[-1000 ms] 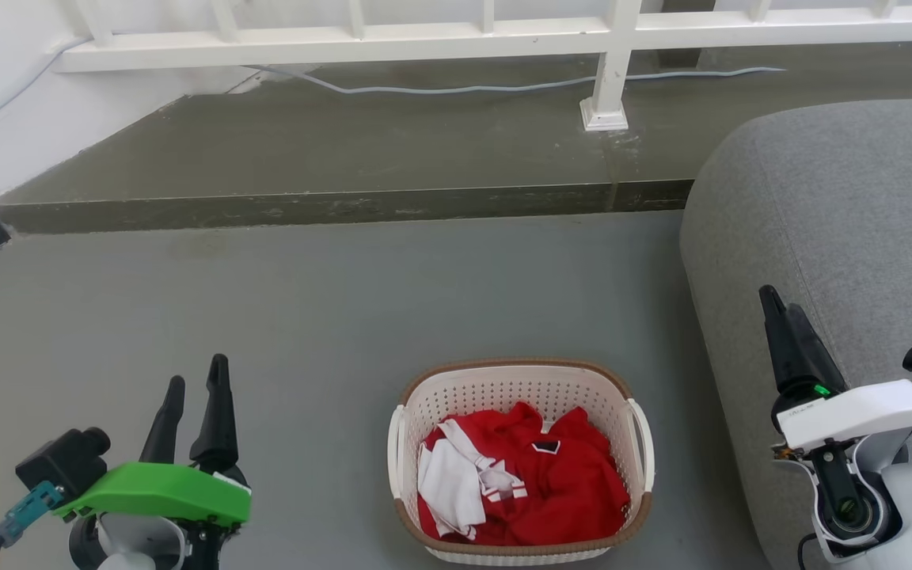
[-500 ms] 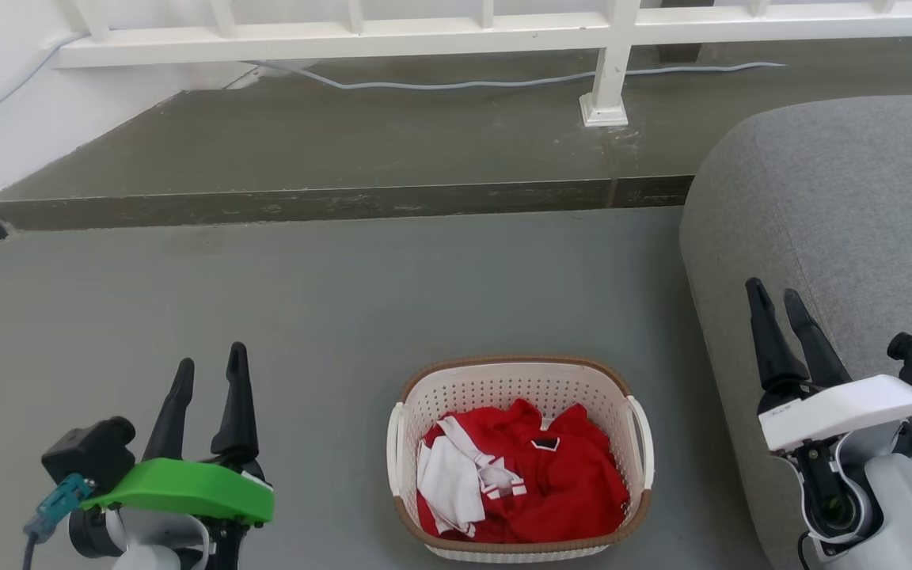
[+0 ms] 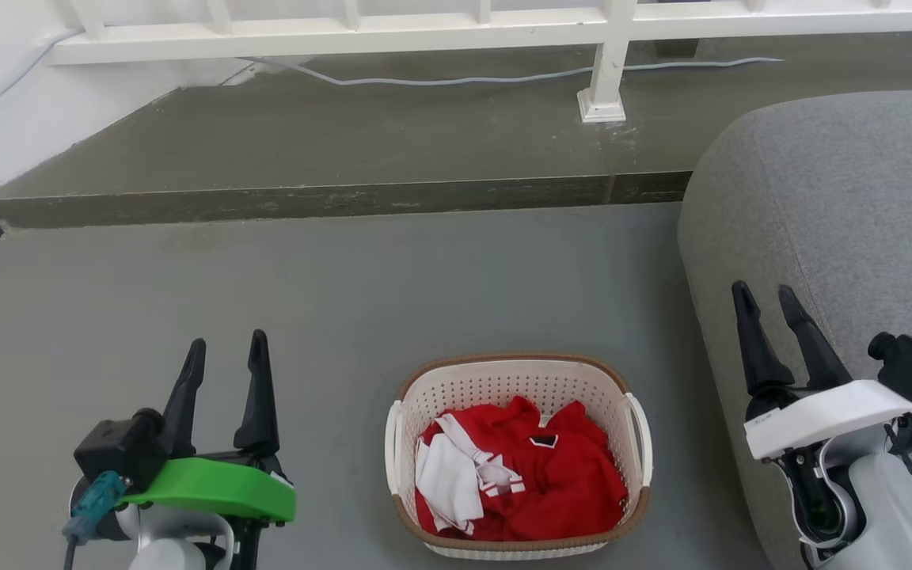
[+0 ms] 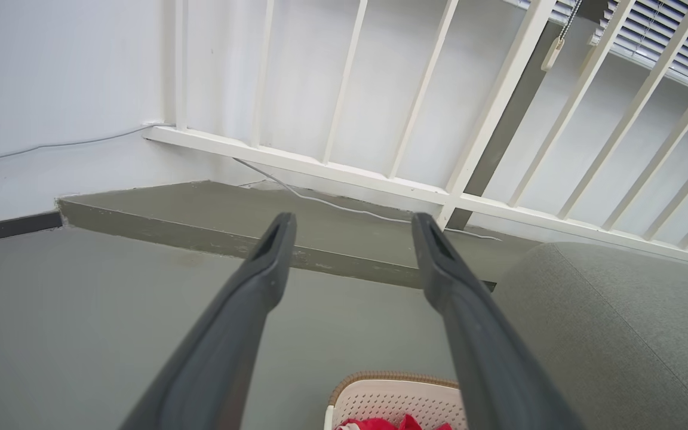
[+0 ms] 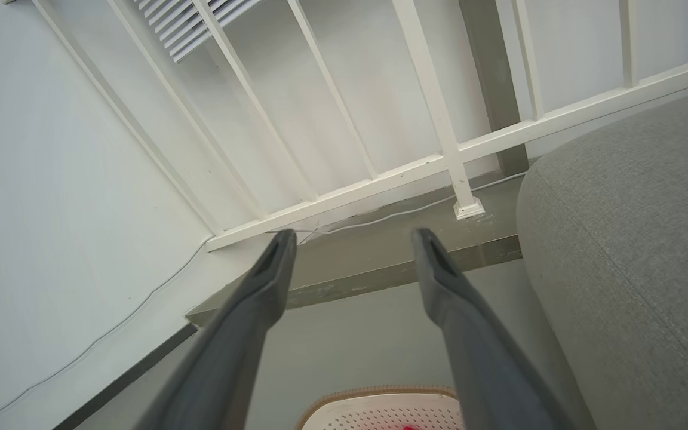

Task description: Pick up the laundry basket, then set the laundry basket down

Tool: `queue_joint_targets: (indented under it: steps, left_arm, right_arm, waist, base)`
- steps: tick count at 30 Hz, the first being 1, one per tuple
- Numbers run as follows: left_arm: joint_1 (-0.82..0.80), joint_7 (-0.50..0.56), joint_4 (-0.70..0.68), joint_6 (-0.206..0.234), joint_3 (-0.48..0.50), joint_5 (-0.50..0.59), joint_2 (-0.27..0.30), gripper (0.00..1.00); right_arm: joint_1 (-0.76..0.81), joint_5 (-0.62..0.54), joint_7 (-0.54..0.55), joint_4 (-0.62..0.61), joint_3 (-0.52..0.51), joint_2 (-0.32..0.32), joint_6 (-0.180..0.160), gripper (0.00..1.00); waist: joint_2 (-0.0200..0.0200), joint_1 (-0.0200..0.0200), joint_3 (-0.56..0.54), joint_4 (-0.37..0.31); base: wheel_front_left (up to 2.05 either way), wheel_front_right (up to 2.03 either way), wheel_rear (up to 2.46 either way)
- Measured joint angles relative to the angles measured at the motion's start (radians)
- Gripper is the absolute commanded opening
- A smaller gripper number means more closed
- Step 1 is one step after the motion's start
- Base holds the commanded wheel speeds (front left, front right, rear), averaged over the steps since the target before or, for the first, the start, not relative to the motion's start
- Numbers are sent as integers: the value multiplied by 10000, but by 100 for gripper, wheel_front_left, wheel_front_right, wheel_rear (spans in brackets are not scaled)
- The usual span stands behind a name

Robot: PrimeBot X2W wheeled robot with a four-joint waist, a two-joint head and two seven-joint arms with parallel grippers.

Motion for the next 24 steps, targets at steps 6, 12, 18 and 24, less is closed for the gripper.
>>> queue_joint_targets:
  steps: [6,12,18,24]
  left_arm:
    - [-34,-119,-109,167,-155,608,10,100]
    - [-87,-301,-221,245,-286,1133,27,100]
    - [-87,-301,-234,247,-330,1131,29,100]
    - [-87,-301,-238,299,-355,1127,29,100]
  right_arm:
    - [-91,-621,-132,48,63,0,0,100]
    - [-198,-1227,-324,148,111,25,0,100]
    - [-199,-1352,-326,213,105,105,2,100]
    - [-199,-1455,-334,286,82,163,2,100]
  waist:
    - [0,0,9,-11]
    - [0,0,-15,-29]
    - [0,0,-57,-40]
    - [0,0,-83,-62]
  base:
    - [0,0,0]
    - [0,0,0]
    - [0,0,0]
    - [0,0,0]
